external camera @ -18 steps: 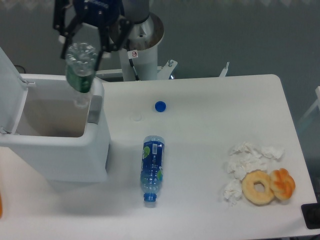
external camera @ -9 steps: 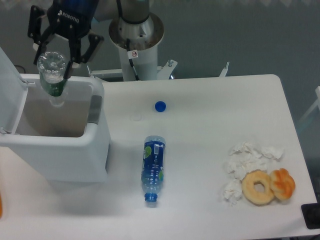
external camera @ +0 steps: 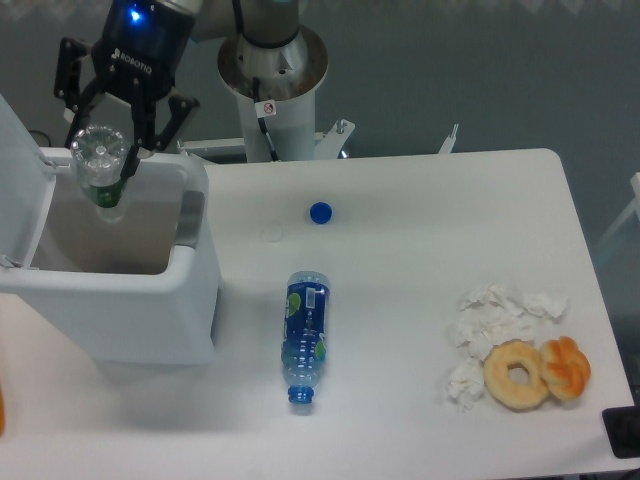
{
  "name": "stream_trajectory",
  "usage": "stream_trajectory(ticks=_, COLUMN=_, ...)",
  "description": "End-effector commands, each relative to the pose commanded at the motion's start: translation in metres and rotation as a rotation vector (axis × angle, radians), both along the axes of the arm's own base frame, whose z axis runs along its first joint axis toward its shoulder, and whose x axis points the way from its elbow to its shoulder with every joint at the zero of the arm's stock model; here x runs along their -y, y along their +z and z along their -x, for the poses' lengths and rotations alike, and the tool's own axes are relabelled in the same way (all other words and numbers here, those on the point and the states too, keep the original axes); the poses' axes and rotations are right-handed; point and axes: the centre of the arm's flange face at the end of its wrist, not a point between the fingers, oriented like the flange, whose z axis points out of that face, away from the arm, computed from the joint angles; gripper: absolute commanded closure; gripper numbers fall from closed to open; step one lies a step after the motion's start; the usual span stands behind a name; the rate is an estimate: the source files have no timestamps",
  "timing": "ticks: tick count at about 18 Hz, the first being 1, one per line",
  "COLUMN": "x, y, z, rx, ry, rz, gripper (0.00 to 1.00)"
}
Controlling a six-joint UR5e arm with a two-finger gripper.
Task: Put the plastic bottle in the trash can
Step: 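Lower the clear bottle into the trash bin opening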
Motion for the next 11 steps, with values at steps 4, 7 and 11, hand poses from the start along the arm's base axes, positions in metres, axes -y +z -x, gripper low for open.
stream_trajectory(ticks=4, x=-0.002, y=-0.007, z=-0.005, rx=0.004, ry=-0.015, rz=0.01, gripper=0.33)
stream_trajectory(ticks=7, x=-0.006, y=-0.012, z=-0.005, rx=-0.007, ry=-0.034, rz=0.014, gripper=0.33)
stream_trajectory(ticks=11, x=-0.007, y=-0.015, z=-0.006, rx=-0.005, ry=-0.038, rz=0.02, gripper=0.33)
